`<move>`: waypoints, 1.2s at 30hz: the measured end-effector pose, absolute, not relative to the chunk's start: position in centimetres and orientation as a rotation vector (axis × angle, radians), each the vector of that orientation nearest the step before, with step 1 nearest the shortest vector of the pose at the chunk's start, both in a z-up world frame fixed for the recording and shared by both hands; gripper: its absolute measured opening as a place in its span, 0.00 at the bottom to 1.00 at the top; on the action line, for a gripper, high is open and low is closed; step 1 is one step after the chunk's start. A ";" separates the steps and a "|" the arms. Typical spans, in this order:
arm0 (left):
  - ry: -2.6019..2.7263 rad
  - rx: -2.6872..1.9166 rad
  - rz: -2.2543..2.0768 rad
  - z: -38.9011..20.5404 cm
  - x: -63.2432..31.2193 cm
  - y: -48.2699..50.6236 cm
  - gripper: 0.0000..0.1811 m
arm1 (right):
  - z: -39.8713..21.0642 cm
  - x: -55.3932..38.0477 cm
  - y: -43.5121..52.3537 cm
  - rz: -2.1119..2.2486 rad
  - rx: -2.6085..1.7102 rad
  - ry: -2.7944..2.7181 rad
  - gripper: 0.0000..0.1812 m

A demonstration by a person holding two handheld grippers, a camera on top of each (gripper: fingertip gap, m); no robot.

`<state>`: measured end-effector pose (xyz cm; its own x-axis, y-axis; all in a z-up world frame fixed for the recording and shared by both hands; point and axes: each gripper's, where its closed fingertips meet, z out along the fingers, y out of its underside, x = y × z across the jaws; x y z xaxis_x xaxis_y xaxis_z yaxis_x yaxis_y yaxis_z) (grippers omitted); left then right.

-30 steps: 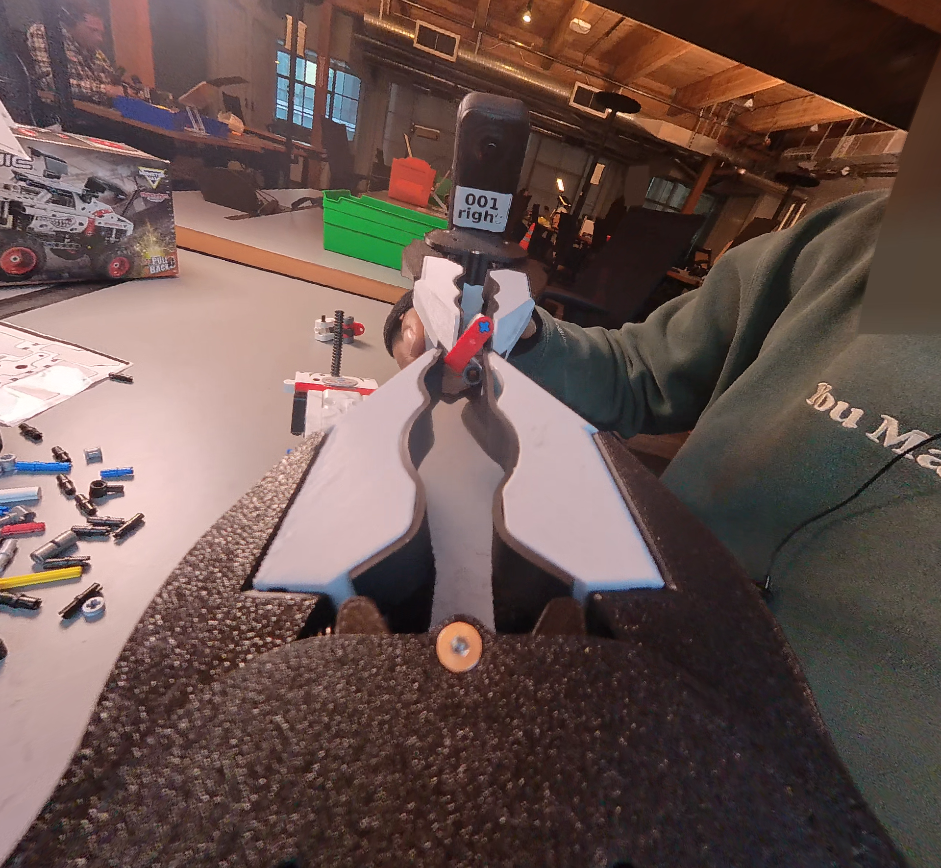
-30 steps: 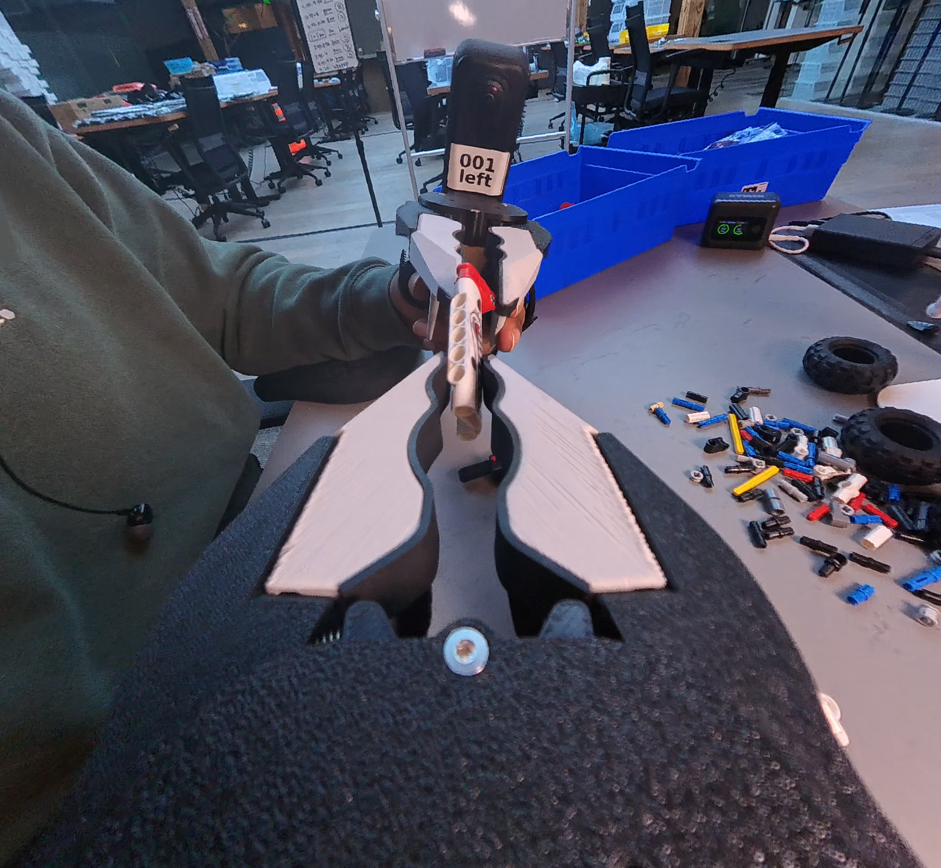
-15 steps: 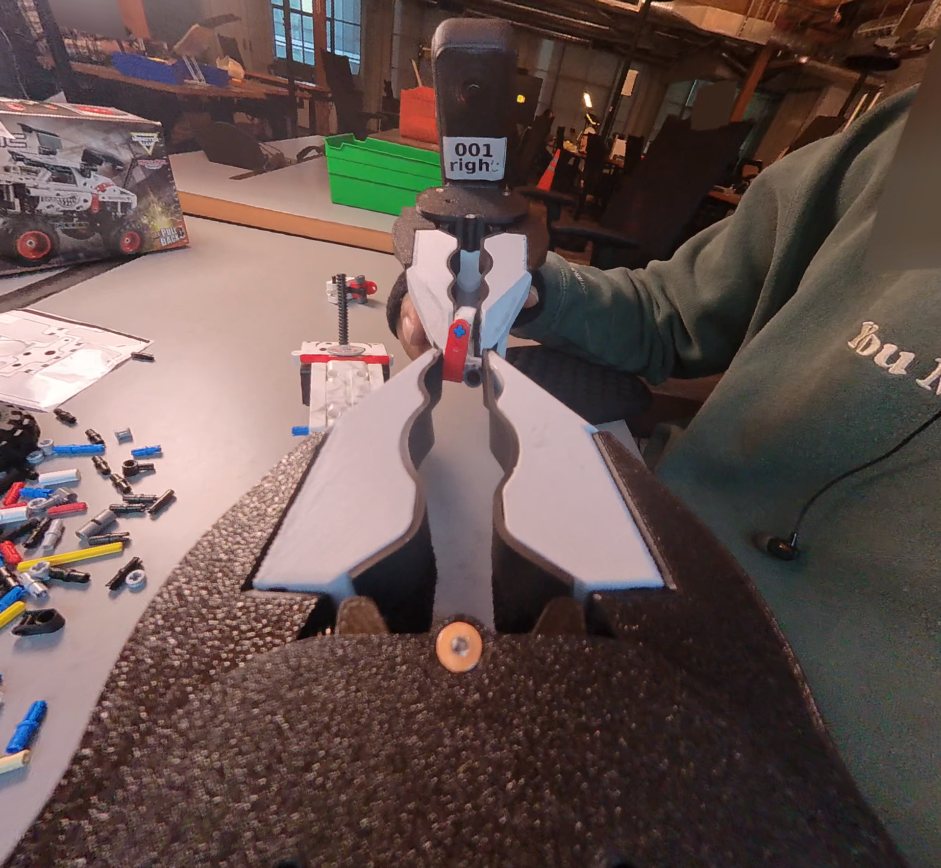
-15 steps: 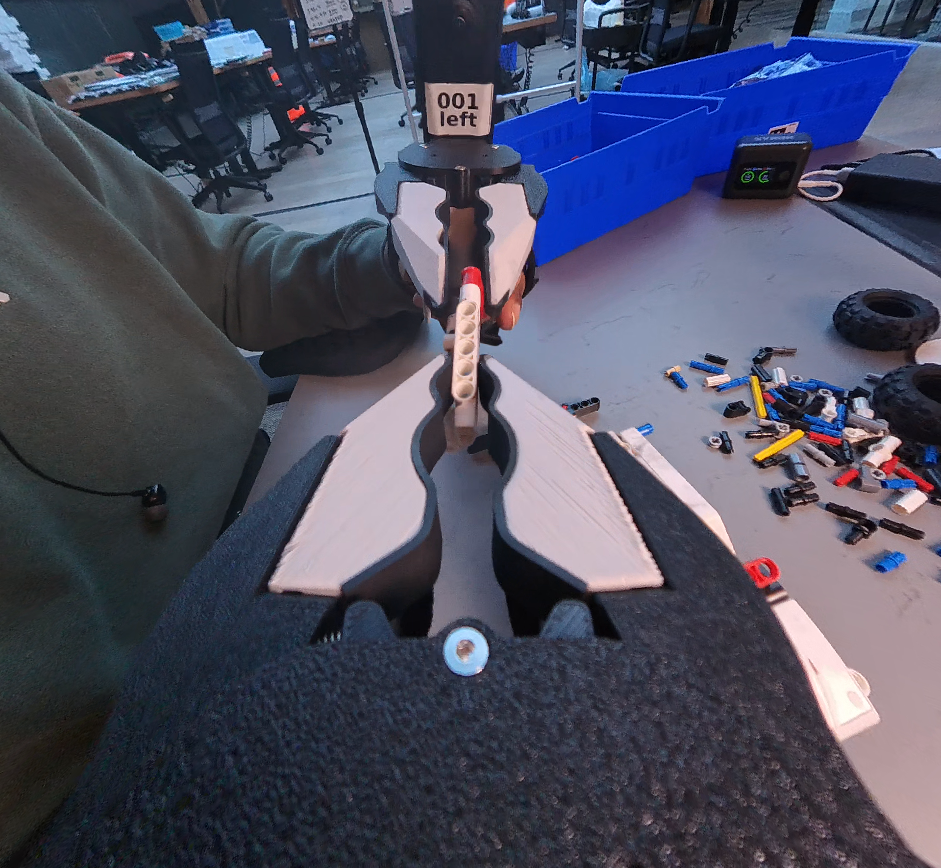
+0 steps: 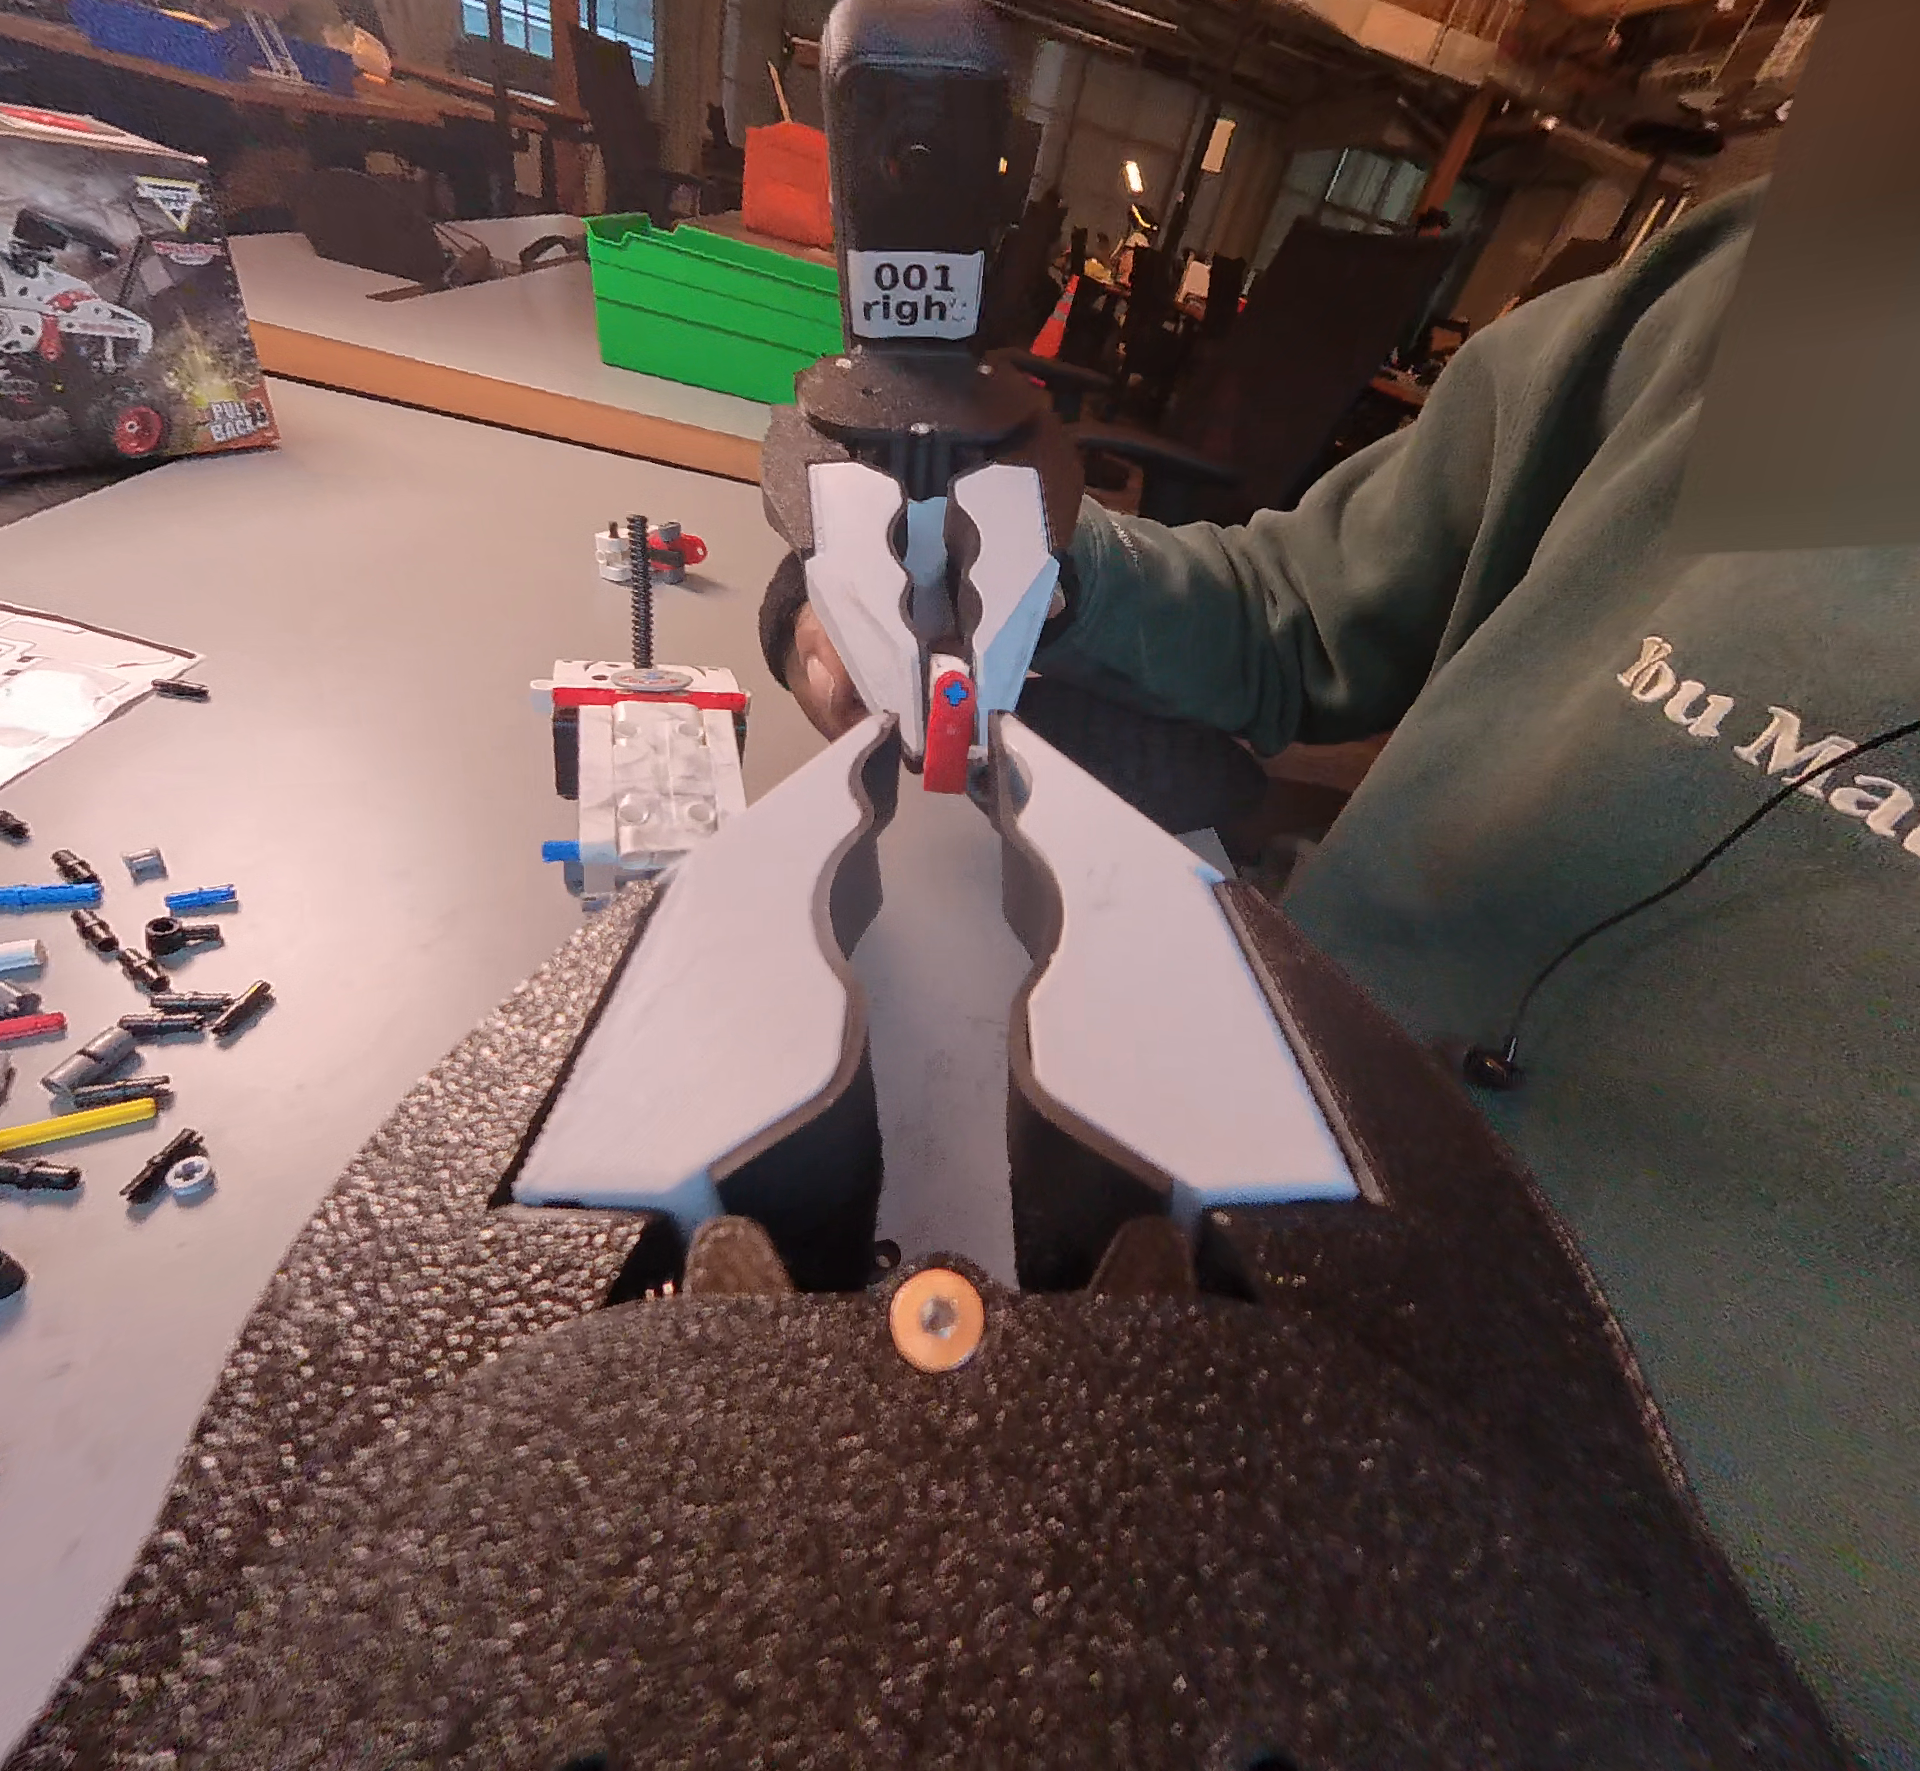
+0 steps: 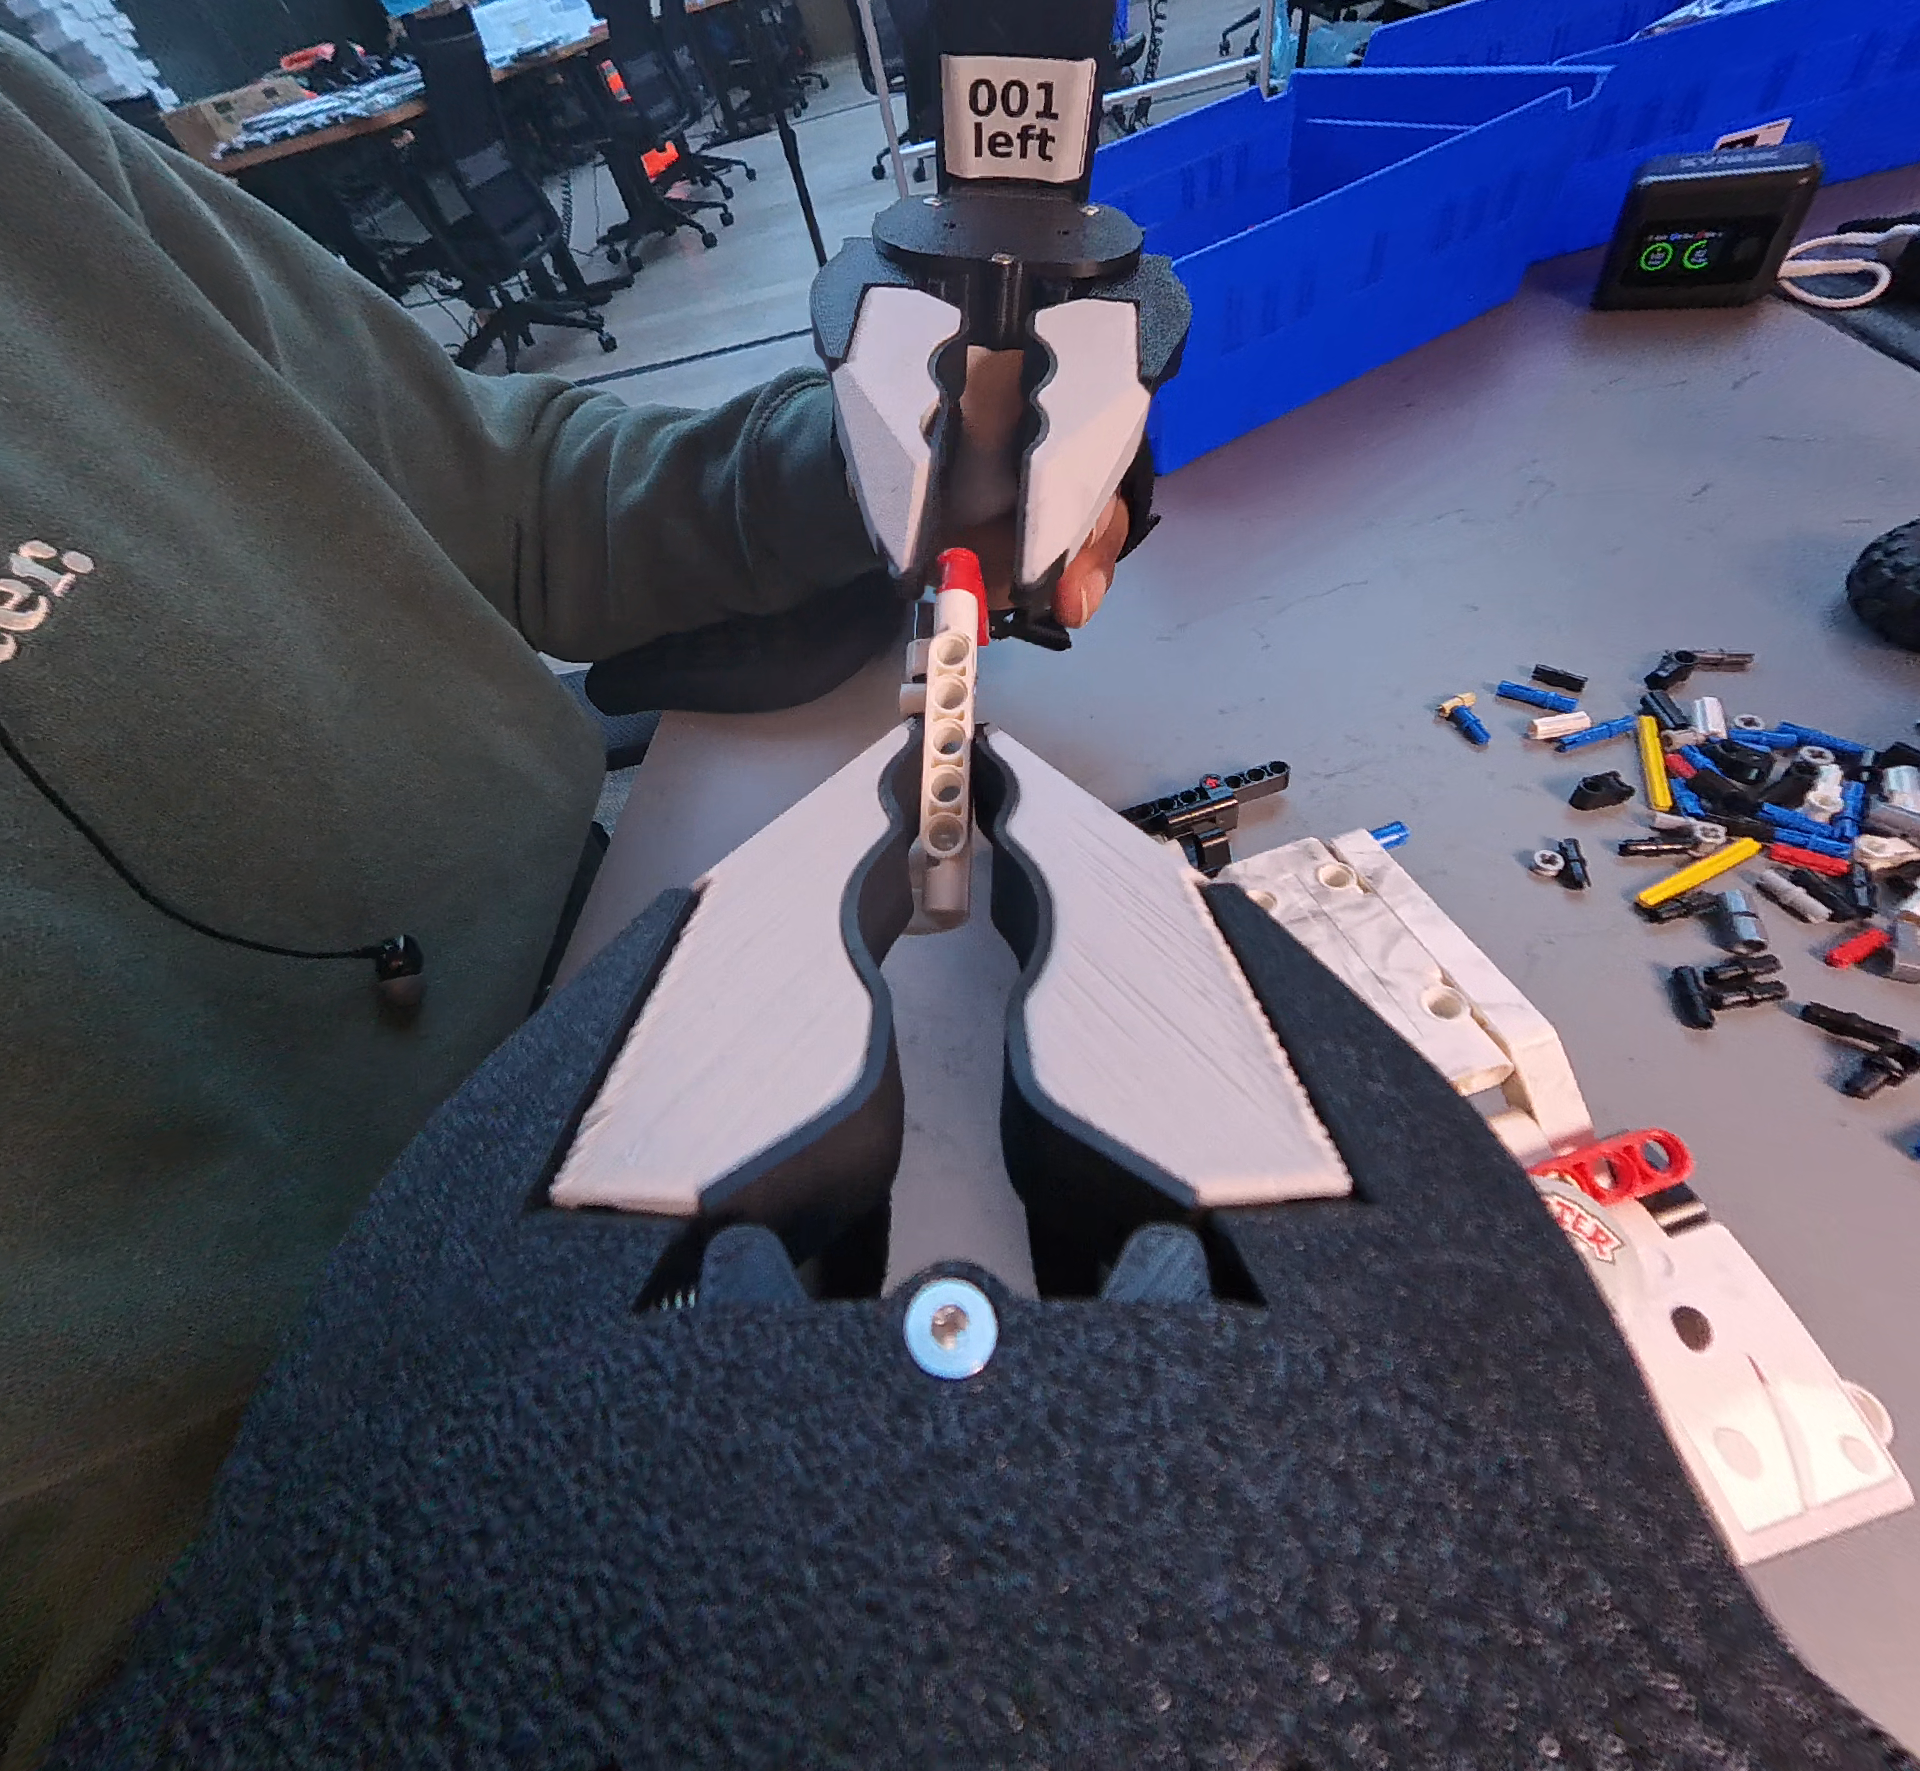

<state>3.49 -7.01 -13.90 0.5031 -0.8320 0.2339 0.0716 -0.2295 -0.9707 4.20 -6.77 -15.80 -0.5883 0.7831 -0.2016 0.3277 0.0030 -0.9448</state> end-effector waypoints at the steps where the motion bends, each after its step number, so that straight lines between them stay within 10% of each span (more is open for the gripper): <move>1: 0.675 -1.584 -0.968 -13.9 3.6 -7.0 0.08 | -15.8 4.2 -6.8 1.609 -1.142 -1.907 0.04; 36: 0.431 -1.732 -0.789 -15.7 -2.3 -4.2 0.04 | -16.1 6.0 -4.1 1.409 -1.082 -1.854 0.03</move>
